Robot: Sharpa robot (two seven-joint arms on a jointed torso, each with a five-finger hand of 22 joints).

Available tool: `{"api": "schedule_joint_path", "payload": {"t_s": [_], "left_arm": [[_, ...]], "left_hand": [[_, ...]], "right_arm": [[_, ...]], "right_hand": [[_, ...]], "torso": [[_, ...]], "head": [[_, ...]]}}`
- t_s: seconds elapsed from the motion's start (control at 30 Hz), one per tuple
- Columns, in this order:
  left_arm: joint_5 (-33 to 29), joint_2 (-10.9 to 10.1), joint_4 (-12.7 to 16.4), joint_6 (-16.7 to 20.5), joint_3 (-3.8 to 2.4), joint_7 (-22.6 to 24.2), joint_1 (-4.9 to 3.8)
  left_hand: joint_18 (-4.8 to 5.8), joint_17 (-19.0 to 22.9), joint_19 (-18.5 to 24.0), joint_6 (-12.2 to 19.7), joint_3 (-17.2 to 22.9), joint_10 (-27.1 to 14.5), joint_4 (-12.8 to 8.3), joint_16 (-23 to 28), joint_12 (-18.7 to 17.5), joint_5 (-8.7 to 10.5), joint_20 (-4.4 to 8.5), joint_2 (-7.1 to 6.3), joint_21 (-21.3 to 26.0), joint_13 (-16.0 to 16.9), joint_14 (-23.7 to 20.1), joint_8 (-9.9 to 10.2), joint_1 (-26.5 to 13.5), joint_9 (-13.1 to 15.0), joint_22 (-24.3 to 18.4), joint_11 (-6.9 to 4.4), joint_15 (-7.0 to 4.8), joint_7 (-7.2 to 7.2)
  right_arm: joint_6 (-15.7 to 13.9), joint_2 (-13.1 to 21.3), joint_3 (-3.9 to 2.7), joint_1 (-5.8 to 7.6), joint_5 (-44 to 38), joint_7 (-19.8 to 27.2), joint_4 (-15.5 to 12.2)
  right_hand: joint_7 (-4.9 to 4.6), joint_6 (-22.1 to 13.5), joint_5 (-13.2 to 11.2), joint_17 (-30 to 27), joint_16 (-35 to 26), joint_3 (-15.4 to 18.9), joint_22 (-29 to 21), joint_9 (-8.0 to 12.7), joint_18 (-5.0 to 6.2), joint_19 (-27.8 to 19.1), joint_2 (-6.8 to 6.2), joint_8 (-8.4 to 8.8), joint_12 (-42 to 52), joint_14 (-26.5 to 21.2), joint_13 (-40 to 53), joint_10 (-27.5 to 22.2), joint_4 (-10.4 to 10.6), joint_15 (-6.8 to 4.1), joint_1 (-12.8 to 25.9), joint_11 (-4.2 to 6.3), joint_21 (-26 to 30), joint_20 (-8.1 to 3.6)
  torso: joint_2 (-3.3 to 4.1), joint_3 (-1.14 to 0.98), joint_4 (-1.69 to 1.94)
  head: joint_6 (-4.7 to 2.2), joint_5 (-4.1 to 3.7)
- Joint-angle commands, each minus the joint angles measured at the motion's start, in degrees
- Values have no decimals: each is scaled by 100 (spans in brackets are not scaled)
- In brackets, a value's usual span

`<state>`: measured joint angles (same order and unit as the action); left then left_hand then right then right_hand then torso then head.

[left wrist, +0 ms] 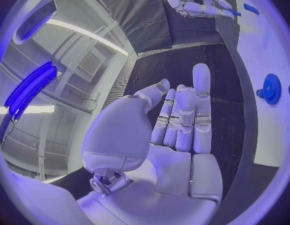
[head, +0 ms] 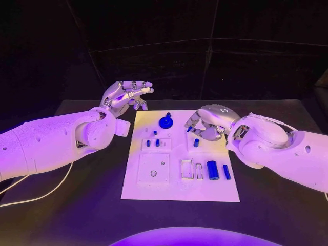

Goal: Assemble the parts on the task board

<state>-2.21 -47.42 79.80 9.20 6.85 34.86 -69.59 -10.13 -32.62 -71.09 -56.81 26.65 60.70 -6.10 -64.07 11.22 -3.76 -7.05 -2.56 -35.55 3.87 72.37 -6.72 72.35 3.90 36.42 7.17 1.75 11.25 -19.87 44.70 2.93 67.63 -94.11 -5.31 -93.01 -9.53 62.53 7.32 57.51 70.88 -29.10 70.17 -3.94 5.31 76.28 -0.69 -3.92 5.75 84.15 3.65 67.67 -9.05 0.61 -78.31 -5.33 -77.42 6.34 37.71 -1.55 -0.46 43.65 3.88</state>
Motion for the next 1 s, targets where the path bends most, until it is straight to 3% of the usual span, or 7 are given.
{"api": "schedule_joint_path", "payload": {"t_s": [0.03,0.23,0.33,0.5,1.0], "left_arm": [[-23,20,6,-94,-5,35,-8],[-23,43,21,-90,-5,48,-8],[-23,51,29,-87,-5,50,-8],[-23,62,47,-90,-5,52,-9],[-23,87,50,-102,-4,38,-9]], "left_hand": [[-26,6,49,45,-13,-50,21,37,26,-4,-5,-11,27,-2,-36,-32,-45,-3,-9,-10,-4,8],[-27,6,49,47,-17,-52,22,35,28,-4,-6,-14,28,-1,-37,-33,-49,-3,-11,-10,-4,8],[-27,6,49,47,-17,-52,22,35,28,-4,-6,-14,28,-1,-37,-33,-49,-3,-11,-10,-4,8],[-27,6,49,47,-17,-52,22,35,28,-4,-6,-14,28,-1,-37,-33,-49,-3,-11,-10,-4,8],[-27,11,49,51,-22,-55,22,35,34,-5,-8,-19,32,-1,-39,-37,-55,-2,-14,-11,-3,7]], "right_arm": [[-62,-117,-3,3,26,112,-113],[128,-446,8,-252,-172,130,-146],[217,-625,12,-418,-267,133,-42],[343,-880,21,-607,-396,115,181],[651,-1233,43,-765,-547,17,442]], "right_hand": [[4,34,-11,7,41,-38,7,-5,-53,55,-57,10,-29,58,4,35,12,-29,21,4,-40,4],[3,35,-14,12,45,-42,9,-5,-53,56,-61,10,-30,59,4,36,13,-29,24,3,-42,5],[2,35,-15,18,49,-44,22,-5,-57,65,-64,10,-31,61,4,36,13,-28,27,2,-50,5],[1,34,-16,15,48,-46,25,-4,-57,66,-65,11,-32,61,4,36,13,-28,28,2,-52,5],[-4,24,-22,-5,43,-71,25,-2,-57,64,-69,16,-44,60,3,30,17,-25,38,-3,-54,7]], "torso": [[2,4,1],[3,23,10],[5,-2,-4],[3,3,9],[1,-4,-6]], "head": [[39,107],[98,204],[131,264],[169,304],[266,413]]}}
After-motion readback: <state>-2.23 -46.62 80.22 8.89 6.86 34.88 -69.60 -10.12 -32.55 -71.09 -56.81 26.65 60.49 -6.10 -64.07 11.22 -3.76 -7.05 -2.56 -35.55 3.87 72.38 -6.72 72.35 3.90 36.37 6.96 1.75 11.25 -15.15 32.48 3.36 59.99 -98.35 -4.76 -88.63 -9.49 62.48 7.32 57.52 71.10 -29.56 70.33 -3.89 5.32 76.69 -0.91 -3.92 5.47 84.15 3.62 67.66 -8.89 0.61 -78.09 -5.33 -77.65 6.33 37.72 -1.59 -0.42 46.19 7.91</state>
